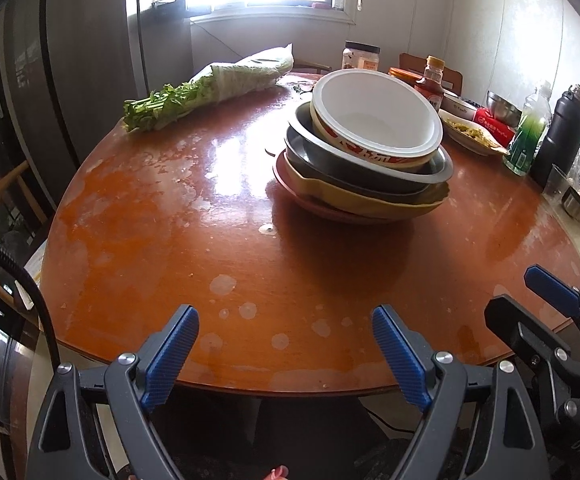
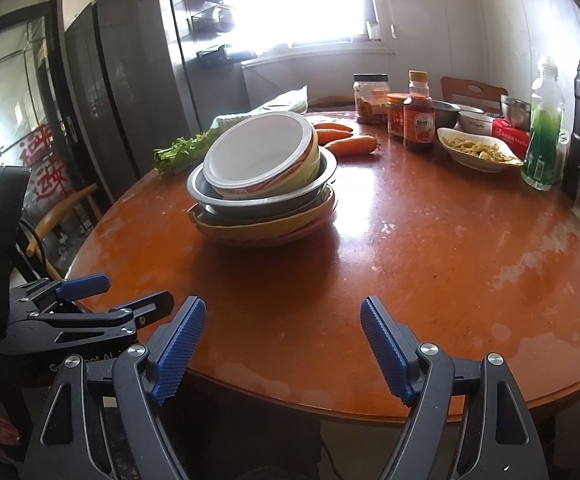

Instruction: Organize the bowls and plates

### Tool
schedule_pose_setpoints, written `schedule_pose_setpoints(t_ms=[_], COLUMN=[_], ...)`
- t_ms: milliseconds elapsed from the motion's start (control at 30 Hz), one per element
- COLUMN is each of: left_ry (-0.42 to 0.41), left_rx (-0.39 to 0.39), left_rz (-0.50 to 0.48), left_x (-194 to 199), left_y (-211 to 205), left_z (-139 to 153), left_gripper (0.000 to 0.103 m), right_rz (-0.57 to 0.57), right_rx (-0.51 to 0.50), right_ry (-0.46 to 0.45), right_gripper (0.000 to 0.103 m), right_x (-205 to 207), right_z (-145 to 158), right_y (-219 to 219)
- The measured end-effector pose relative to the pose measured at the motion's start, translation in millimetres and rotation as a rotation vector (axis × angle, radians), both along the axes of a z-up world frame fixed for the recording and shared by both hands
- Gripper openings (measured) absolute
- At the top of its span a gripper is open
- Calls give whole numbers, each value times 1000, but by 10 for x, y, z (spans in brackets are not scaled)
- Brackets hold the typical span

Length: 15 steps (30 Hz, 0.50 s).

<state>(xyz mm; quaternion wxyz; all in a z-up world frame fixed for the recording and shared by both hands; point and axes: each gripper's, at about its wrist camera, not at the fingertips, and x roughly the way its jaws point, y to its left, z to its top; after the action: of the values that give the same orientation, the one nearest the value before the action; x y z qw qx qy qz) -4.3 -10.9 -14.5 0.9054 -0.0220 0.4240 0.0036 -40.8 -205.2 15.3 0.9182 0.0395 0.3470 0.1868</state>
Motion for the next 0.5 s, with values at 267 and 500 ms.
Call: schedule_pose_setpoints(t_ms=[267, 500], left_ry=[4, 1], left_rx=[8, 9], left_rz=[-2, 5], left_x=[11, 15], left_y=[-9, 0], left_z=[-9, 3], left_gripper=[88, 88], right_rz=[-5, -5], right_rx=[2, -1], right_ry=[12, 10], right_gripper=[81, 81], right_x=[14, 10], right_z=[-13, -8], right_y=[-20, -16])
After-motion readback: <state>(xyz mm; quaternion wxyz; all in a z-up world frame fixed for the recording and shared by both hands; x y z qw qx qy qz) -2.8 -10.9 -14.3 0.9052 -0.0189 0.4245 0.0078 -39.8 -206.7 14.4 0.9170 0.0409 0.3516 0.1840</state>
